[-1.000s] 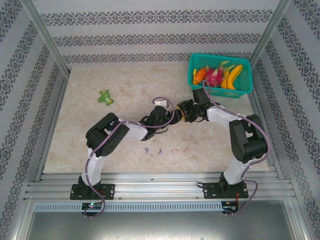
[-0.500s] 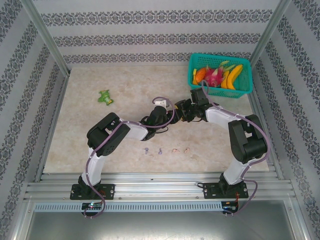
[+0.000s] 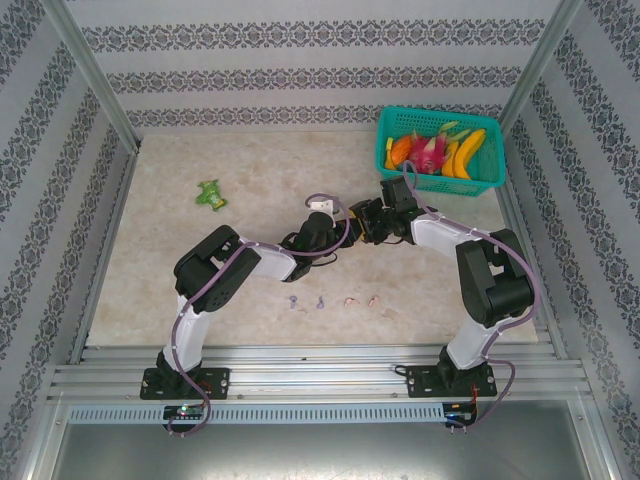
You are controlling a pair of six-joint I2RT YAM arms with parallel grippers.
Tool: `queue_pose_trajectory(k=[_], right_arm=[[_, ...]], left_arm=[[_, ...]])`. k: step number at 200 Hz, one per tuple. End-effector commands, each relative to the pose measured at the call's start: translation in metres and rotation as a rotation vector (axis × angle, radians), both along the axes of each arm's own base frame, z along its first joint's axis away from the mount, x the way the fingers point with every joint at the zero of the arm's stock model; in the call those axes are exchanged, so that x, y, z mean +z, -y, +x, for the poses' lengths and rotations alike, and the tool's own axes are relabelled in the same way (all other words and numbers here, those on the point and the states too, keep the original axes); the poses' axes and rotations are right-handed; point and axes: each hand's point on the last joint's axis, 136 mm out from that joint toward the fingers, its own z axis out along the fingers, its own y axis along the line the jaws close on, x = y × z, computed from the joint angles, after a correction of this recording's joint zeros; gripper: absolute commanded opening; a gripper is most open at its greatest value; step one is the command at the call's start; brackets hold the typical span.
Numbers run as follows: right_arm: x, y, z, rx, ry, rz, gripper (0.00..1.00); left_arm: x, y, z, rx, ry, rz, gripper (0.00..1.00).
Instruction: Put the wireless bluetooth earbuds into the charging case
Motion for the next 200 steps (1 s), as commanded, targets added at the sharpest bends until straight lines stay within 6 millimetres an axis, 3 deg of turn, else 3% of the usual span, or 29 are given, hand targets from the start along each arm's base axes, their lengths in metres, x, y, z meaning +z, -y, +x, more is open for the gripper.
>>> queue_pose_trajectory(k=[1, 40, 76, 122, 141, 169, 200], right_arm=[[-0.005, -0.005, -0.006, 0.007, -0.017, 0.012, 0.42], [-0.005, -0.005, -0.006, 0.005, -0.016, 0.018, 0.44], [0.004, -0.002, 0.002, -0.006, 0.01, 0.033, 0.59], [0.029, 0.018, 0.015, -0.023, 0.082, 0.041, 0.7], [0.039, 0.036, 0.011, -0.017, 0.125, 0.023, 0.72], [0.047, 0.064, 0.001, 0.018, 0.222, -0.045, 0.74], [0.058, 0.062, -0.01, 0.158, 0.413, -0.113, 0.74]], left_arm=[[0.007, 0.005, 0.006, 0.025, 0.028, -0.024, 0.12], [0.009, 0.006, 0.007, 0.021, 0.027, -0.027, 0.05], [0.007, 0.006, 0.005, 0.017, 0.02, -0.026, 0.0], [0.005, 0.001, -0.001, 0.011, 0.01, -0.021, 0.0], [0.007, -0.006, -0.006, -0.007, 0.003, -0.016, 0.0], [0.024, -0.021, -0.011, -0.103, 0.0, -0.042, 0.0], [0.059, -0.023, -0.027, -0.365, -0.008, -0.151, 0.0]])
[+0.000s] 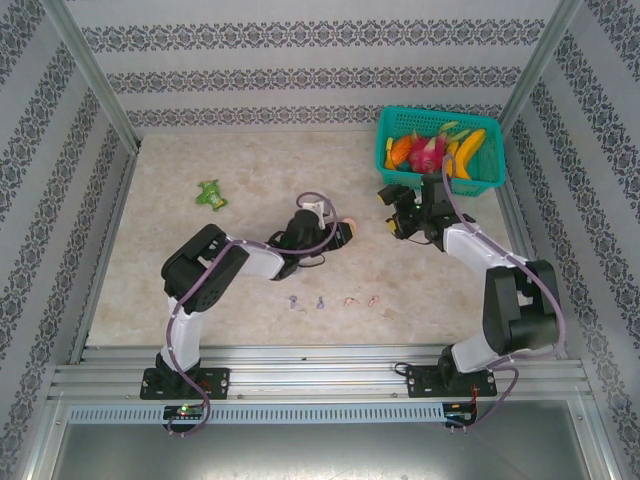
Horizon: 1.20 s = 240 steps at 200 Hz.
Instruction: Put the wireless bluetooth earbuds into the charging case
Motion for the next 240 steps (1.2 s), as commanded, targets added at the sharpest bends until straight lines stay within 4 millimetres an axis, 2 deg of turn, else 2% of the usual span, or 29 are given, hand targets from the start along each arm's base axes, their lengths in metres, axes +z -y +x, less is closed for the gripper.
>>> queue_pose_trajectory(k=[1, 31, 61, 95, 183, 216, 240], right_arm=[[0.007, -0.01, -0.01, 0.167, 0.165, -0.09, 0.74], [0.03, -0.023, -0.024, 0.291, 0.36, -0.094, 0.74], [0.045, -0.035, -0.039, 0.377, 0.464, -0.092, 0.74], [0.051, -0.05, -0.047, 0.44, 0.511, -0.084, 0.73], [0.044, -0.069, -0.057, 0.495, 0.509, -0.076, 0.71], [0.03, -0.078, -0.063, 0.522, 0.482, -0.084, 0.7], [0.013, -0.073, -0.061, 0.504, 0.444, -0.103, 0.68]], left_arm=[[0.056, 0.0, -0.013, -0.228, 0.059, -0.125, 0.0], [0.083, -0.005, -0.031, -0.388, 0.07, -0.152, 0.0], [0.094, -0.005, -0.045, -0.477, 0.075, -0.111, 0.0], [0.105, -0.004, -0.048, -0.503, 0.089, -0.098, 0.0], [0.111, -0.007, -0.046, -0.493, 0.103, -0.076, 0.0], [0.113, -0.007, -0.044, -0.484, 0.108, -0.076, 0.0], [0.119, -0.007, -0.043, -0.482, 0.123, -0.082, 0.0]])
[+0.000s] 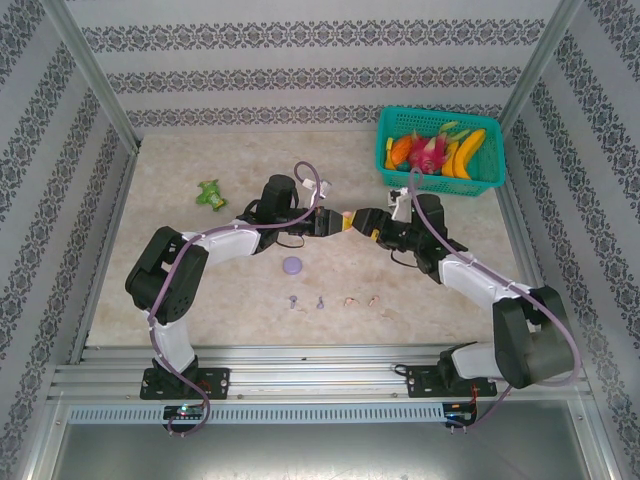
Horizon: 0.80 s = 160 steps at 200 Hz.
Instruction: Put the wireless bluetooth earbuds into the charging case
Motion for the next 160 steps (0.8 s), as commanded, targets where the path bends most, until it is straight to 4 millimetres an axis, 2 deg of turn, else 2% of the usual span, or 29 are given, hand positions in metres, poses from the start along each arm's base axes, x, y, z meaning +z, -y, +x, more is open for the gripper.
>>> queue_pose_trajectory(k=[1, 54, 98, 130, 160], right_arm=[[-0.019, 0.002, -0.001, -0.004, -0.008, -0.033, 0.68], [-0.047, 0.019, 0.008, -0.067, -0.076, -0.035, 0.64], [-0.056, 0.026, 0.008, -0.088, -0.098, -0.039, 0.63], [-0.047, 0.026, 0.006, -0.081, -0.09, -0.016, 0.63], [-0.019, 0.024, 0.002, -0.075, -0.037, 0.015, 0.63]], left_arm=[[0.038, 0.002, 0.002, -0.011, 0.099, -0.041, 0.0], [0.048, 0.0, -0.001, -0.015, 0.116, -0.05, 0.0], [0.05, -0.001, -0.002, -0.016, 0.122, -0.053, 0.0], [0.049, -0.002, 0.0, -0.009, 0.122, -0.05, 0.0], [0.042, -0.004, 0.002, 0.0, 0.112, -0.044, 0.0]])
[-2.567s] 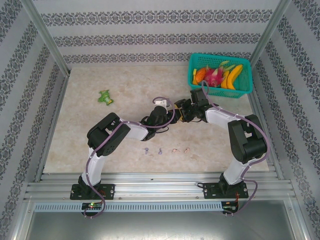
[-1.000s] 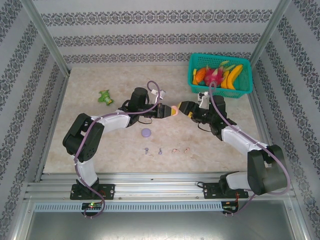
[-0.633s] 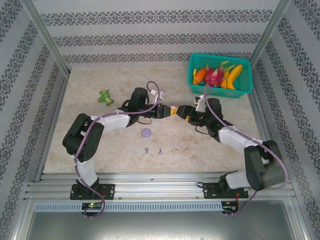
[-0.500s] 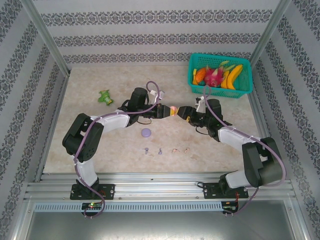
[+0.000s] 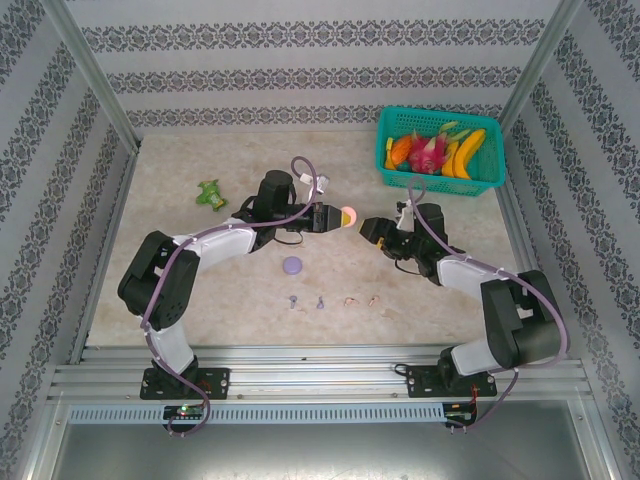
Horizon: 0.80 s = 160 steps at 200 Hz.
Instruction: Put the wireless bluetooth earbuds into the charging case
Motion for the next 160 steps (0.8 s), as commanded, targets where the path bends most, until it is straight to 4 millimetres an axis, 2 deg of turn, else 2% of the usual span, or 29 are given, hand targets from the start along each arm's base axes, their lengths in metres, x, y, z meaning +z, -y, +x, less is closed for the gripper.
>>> queue_pose_trajectory(k=[1, 31, 62, 95, 124, 160], right_arm=[[0.031, 0.0, -0.003, 0.007, 0.075, 0.036, 0.63], [0.055, -0.002, -0.006, 0.012, 0.127, 0.046, 0.63], [0.069, -0.011, -0.005, 0.033, 0.153, 0.057, 0.63], [0.071, -0.022, -0.004, 0.051, 0.158, 0.06, 0.63], [0.076, -0.022, 0.001, 0.015, 0.143, 0.089, 0.63], [0.07, -0.007, 0.019, -0.215, -0.008, 0.168, 0.71]], left_arm=[[0.02, 0.0, 0.003, -0.013, 0.078, -0.038, 0.0], [0.017, 0.0, 0.004, -0.01, 0.074, -0.04, 0.0], [0.018, 0.001, 0.004, -0.012, 0.074, -0.041, 0.0], [0.018, 0.001, 0.005, -0.012, 0.072, -0.04, 0.0], [0.015, 0.001, 0.005, -0.011, 0.067, -0.039, 0.0], [0.003, -0.004, 0.011, 0.042, 0.071, -0.006, 0.0]])
